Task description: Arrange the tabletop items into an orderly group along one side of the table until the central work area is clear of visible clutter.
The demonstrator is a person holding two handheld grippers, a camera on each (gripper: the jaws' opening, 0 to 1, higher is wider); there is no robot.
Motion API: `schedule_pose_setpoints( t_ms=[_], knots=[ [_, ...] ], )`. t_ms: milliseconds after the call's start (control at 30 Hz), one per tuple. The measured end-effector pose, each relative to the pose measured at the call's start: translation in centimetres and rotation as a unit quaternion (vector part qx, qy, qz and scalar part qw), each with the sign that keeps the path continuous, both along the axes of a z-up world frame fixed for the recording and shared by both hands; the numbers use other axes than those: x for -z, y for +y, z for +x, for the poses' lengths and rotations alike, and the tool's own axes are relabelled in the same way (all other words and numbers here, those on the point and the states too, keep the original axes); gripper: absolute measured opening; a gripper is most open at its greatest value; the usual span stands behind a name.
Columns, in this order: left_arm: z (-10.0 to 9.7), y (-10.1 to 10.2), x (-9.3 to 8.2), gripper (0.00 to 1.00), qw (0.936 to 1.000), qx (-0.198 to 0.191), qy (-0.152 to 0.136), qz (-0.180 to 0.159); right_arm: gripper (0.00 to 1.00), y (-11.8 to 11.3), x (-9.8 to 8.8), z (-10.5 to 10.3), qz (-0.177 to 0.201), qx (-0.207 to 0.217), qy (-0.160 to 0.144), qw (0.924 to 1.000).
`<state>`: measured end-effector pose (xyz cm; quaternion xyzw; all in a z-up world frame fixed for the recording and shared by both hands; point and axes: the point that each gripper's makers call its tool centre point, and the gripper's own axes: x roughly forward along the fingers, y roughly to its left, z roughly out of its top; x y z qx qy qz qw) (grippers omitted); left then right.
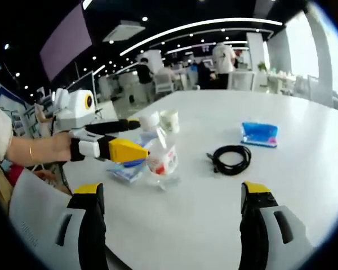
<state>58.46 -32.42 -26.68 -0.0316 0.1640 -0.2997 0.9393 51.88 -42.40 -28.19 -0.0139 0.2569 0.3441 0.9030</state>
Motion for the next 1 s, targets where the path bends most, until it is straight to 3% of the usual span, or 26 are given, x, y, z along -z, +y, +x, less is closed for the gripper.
schedule_pose_setpoints(
  t_ms=[233,333,600,733,800,1000],
  knots=[
    [-0.6,-0.4,-0.1,0.95,0.9993,-0.036,-0.001,0.011,1.00,0.1,0.4,-0.3,-0.015,-0.007,0.002,0.9999],
    [-0.8,-0.8,-0.4,0.95,0.9989,-0.047,-0.002,-0.003,1.00,0.0,0.5,-0.3,-0.014,-0.005,0.004,0.9999],
    [-1.4,-1.0,0.6,0.88,0.9964,-0.083,0.005,0.016,1.00,-0.9,1.5,-0.6,-0.046,0.001,0.008,0.9989],
    [-1.0,-0.9,1.0,0.84,0.9934,-0.113,0.010,0.017,1.00,-1.2,1.4,-0.7,-0.038,0.008,0.012,0.9992],
    [-0.8,-0.6,0.8,0.77,0.9905,-0.137,0.000,0.014,1.00,-1.3,1.2,-0.6,-0.034,0.011,0.010,0.9993],
    [-0.7,-1.2,0.9,0.72,0.9885,-0.149,-0.009,0.028,1.00,-1.2,1.2,-0.8,-0.037,0.006,0.009,0.9993]
  ],
)
